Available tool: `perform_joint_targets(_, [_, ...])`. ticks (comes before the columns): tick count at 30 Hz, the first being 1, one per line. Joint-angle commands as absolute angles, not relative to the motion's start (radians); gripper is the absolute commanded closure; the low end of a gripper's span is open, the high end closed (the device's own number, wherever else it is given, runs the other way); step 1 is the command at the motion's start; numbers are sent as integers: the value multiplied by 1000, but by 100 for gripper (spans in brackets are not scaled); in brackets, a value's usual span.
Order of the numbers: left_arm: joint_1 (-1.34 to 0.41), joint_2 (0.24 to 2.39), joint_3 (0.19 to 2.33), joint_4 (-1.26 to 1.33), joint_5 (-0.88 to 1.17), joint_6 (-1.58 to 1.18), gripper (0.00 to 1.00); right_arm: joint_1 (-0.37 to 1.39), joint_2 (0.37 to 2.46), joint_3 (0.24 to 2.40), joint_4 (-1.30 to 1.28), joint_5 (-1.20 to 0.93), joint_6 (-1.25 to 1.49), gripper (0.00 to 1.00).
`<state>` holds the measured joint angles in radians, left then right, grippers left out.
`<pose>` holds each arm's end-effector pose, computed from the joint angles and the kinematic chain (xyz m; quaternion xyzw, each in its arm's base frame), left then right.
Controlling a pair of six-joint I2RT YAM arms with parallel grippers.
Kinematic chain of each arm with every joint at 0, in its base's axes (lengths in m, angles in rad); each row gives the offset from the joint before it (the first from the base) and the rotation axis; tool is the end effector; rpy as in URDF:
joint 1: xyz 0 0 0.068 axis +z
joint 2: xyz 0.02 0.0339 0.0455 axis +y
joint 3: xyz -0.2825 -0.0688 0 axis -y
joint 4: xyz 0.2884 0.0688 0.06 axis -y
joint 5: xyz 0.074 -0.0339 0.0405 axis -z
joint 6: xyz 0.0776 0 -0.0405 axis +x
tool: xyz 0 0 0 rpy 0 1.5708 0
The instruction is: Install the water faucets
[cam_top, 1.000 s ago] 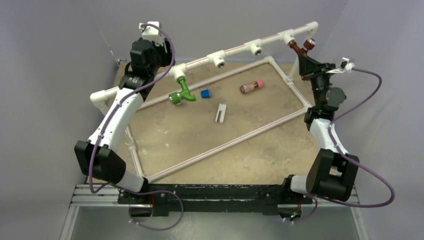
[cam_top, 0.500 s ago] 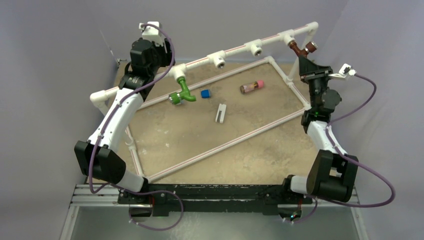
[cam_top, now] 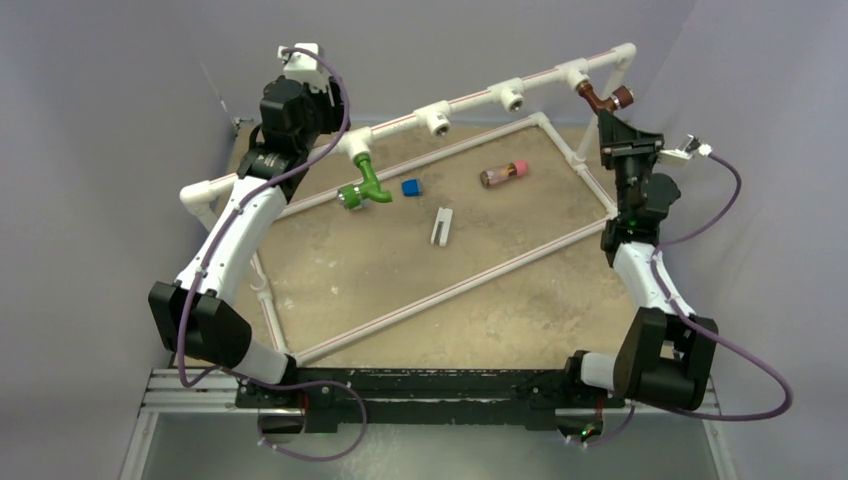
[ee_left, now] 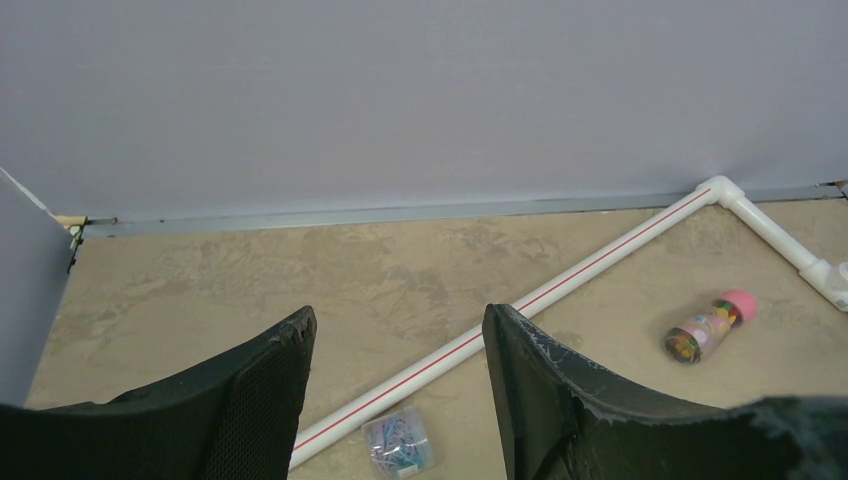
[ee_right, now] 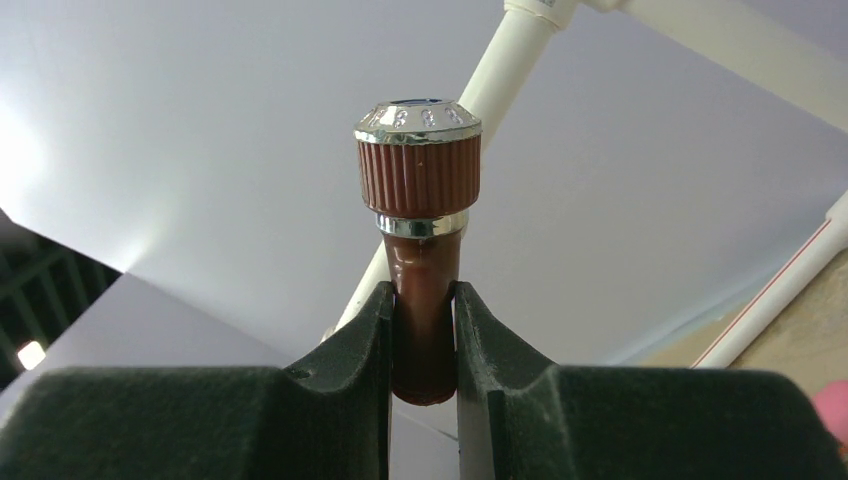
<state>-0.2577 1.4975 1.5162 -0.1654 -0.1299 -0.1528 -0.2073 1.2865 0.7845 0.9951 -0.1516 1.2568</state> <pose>0.4240 -0.1014 0.4386 -0.0027 0.7566 -0.0848 0.6483 0.3500 -0.0616 0.3698 0.2937 0.4240 0.4624 0.7212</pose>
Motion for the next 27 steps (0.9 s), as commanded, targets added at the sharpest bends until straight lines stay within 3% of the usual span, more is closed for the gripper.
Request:
perform_joint_targets(1, [-250,1485,1485,-201,-107,-143,39,-208,1279,842,844,-163,1367,100])
perform_joint_targets(27, [-250,1481,1481,-203,-97,-143,39,-210,1249,911,709,-338,1710,100])
